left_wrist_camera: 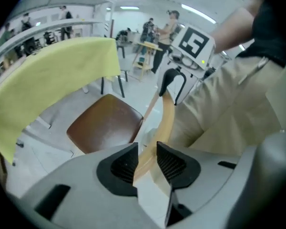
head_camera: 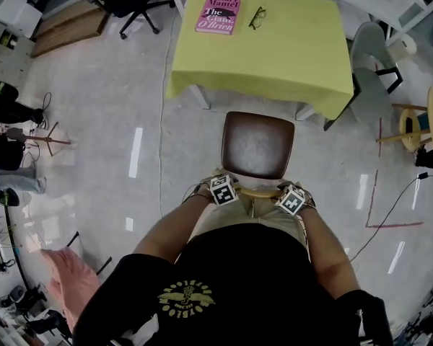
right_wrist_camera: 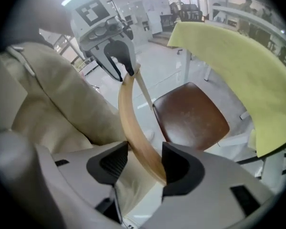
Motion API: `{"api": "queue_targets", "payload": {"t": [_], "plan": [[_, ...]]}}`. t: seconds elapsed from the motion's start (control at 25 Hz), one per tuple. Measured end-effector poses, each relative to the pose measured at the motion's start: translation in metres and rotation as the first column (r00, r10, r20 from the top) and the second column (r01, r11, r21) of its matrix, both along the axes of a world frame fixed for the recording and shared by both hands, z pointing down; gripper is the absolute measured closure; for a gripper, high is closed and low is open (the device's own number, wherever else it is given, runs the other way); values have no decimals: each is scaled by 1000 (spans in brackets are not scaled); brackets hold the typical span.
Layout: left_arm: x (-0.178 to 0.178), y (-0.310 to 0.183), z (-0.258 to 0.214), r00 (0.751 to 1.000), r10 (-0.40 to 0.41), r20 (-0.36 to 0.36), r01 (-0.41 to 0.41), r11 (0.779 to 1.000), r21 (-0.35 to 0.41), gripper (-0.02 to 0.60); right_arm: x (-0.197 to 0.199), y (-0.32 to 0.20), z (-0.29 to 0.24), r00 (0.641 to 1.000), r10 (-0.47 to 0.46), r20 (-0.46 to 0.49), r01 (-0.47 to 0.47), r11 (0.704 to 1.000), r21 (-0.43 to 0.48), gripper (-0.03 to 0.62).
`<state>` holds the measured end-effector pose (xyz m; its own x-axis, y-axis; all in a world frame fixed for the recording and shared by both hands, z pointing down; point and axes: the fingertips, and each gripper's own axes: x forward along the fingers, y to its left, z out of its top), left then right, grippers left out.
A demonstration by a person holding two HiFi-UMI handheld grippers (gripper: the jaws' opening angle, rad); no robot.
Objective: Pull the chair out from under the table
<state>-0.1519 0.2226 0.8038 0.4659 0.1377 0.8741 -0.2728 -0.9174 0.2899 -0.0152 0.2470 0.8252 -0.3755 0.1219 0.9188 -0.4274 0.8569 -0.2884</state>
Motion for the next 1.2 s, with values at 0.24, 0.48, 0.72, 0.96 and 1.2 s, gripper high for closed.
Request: {"api": "queue_targets", "payload": {"t": [0.24, 0.48, 0.72, 0.96, 1.2], "plan": [[-20, -50, -49, 912, -378, -156, 384, 923, 8, 547, -4, -30, -42, 958, 240, 158, -256, 962, 95, 505], [-28, -90, -106, 796, -523, -305, 565, 822, 64, 572, -15, -77, -100, 837, 420, 351, -502, 845, 186, 583], [-15, -125, -183, 734, -494, -466, 622, 765, 170, 572, -24, -134, -196, 706, 436, 557, -650, 711, 267, 583], [-2, -150, -256, 632, -475, -612, 681, 718, 146, 572, -22, -158, -261, 644, 384, 661, -703, 637, 314, 583], [6, -153, -305, 611, -424, -668, 662, 737, 138, 574, -20, -165, -308, 630, 333, 702, -715, 601, 357, 583]]}}
